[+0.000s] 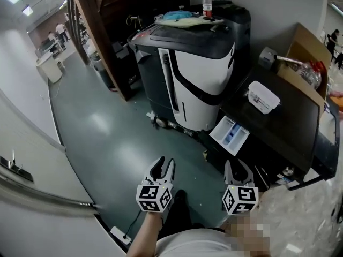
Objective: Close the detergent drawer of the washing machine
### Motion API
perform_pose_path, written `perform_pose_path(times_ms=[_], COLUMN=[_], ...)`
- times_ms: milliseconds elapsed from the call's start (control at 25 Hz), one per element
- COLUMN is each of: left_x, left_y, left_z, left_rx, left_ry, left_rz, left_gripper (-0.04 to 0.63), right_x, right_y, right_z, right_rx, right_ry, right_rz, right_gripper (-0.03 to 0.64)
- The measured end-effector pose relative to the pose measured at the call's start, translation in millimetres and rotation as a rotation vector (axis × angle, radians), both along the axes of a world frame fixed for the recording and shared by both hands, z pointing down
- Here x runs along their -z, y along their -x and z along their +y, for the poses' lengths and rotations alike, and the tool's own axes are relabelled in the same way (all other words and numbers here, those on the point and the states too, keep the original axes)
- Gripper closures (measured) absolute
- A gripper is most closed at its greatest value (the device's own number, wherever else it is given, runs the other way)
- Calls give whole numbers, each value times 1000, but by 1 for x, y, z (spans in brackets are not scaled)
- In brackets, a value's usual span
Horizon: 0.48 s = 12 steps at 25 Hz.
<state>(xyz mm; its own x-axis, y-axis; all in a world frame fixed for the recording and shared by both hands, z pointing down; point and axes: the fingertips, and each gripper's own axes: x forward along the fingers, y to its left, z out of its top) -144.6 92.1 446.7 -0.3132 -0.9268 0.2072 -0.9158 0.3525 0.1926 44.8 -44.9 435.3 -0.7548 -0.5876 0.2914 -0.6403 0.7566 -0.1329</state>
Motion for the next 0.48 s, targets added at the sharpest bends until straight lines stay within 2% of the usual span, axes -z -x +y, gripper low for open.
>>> perform_pose_path(times_ms=[280, 480], left_x=[-2, -2], left_y=[44, 57], left_z=[-82, -138], left_rx=[-195, -335], left_ry=[19, 22], left_rz=[21, 22], left_gripper=[471, 471], right_x=[0, -7], right_y=[17, 12], right_z=[-37, -57], right_rx=[-195, -345], right_ry=[20, 39], right_rz=[23, 39], right_gripper=[529, 529])
